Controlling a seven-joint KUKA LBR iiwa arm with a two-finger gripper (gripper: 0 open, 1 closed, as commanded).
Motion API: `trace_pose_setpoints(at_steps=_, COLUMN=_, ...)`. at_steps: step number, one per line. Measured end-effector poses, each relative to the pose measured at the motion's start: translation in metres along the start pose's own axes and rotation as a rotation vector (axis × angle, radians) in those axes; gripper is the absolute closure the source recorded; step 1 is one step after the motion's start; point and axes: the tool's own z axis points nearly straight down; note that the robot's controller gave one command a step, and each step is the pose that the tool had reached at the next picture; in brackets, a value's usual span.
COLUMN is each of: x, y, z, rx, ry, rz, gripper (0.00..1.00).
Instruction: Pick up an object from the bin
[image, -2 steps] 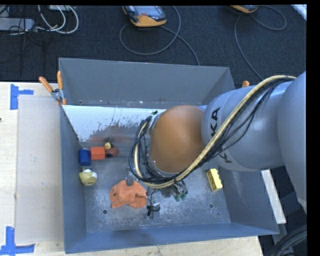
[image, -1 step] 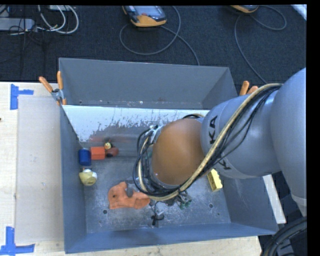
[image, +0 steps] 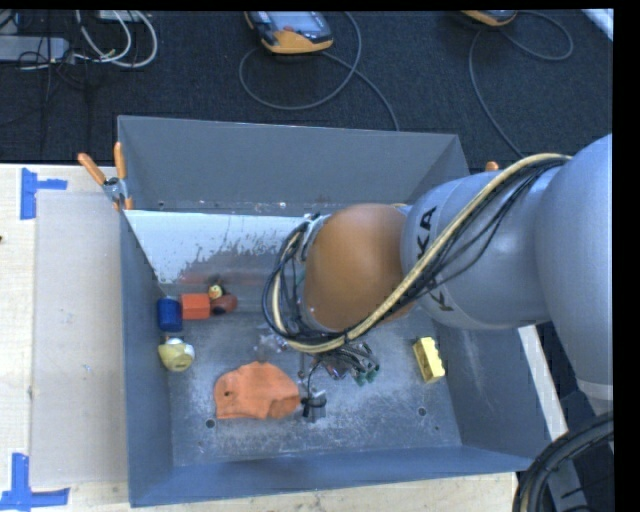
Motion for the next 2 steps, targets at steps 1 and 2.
trace_pose_setpoints(at_steps=1, x=-0.043, y=0.009, z=0.031, rx=0.003, ry=-0.006, rz=-0.157, gripper=0.00)
trace_pose_setpoints(at_steps=2, x=-0.017, y=0.039, z=0.034, rx=0.000, ry=-0.001, rz=-0.186, gripper=0.00)
